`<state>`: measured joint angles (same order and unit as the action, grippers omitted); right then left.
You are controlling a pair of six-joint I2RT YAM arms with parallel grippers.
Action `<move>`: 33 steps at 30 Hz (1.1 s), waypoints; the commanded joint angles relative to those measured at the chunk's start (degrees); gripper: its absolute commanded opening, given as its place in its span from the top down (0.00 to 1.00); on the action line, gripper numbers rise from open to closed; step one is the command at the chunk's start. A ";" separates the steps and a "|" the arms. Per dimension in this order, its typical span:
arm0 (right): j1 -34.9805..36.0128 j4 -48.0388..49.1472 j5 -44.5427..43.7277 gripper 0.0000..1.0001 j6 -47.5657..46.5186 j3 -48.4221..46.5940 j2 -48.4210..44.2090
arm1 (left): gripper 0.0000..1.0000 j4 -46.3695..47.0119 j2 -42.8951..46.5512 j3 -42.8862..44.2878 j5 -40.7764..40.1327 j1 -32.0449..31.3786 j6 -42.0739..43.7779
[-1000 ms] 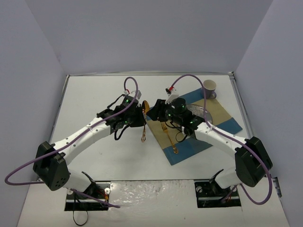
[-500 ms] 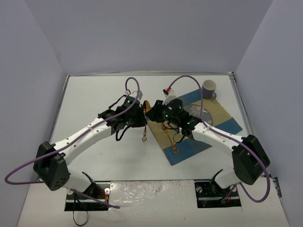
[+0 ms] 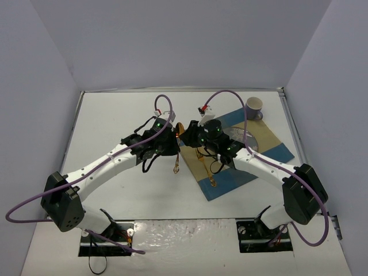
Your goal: Set the dinner table for one person
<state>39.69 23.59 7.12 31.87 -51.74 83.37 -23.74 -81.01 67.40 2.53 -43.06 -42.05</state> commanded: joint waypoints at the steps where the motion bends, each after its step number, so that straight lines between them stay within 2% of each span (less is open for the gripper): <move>1: -0.49 3.13 -1.73 0.79 -1.55 -3.19 -1.28 | 1.00 1.89 0.69 3.62 -1.53 -0.73 0.98; 9: -0.96 2.95 -2.02 0.82 -1.84 -3.84 -1.05 | 1.00 1.83 -0.73 4.38 -1.88 -1.91 1.30; 14: -1.29 2.34 -2.46 0.88 -1.99 -3.80 -0.94 | 1.00 1.77 -0.99 4.59 -1.91 -2.03 1.54; 19: -2.51 2.03 -3.27 1.00 -2.03 -2.33 -1.40 | 1.00 1.81 -0.99 4.44 -2.00 -2.03 1.99; 23: -4.01 1.72 -2.86 1.00 -2.42 -1.06 -2.48 | 0.97 2.30 -0.98 3.91 -2.00 -2.04 2.23; 25: -5.12 1.52 -2.27 1.00 -3.25 -0.52 -3.81 | 0.85 1.68 -0.99 3.82 -3.30 -2.03 2.65; 29: -8.87 -3.05 0.10 1.00 -6.35 -0.70 -6.06 | 0.50 0.74 -0.32 3.49 -5.29 -1.98 4.51; 31: -12.09 -5.33 1.89 1.00 -8.76 -1.05 -7.69 | 0.38 0.09 0.60 3.53 -6.72 -1.83 5.66; 32: -13.88 -7.66 2.77 1.00 -10.40 -1.40 -8.65 | 0.28 -0.14 1.15 3.51 -7.42 -1.62 6.89; 33: -15.46 -9.82 3.50 1.00 -12.49 -2.12 -9.51 | 0.26 -0.47 1.74 3.38 -7.75 -1.36 7.81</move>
<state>29.05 17.61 8.10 26.37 -51.90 79.52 -24.23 -83.25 68.47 -1.69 -44.66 -38.38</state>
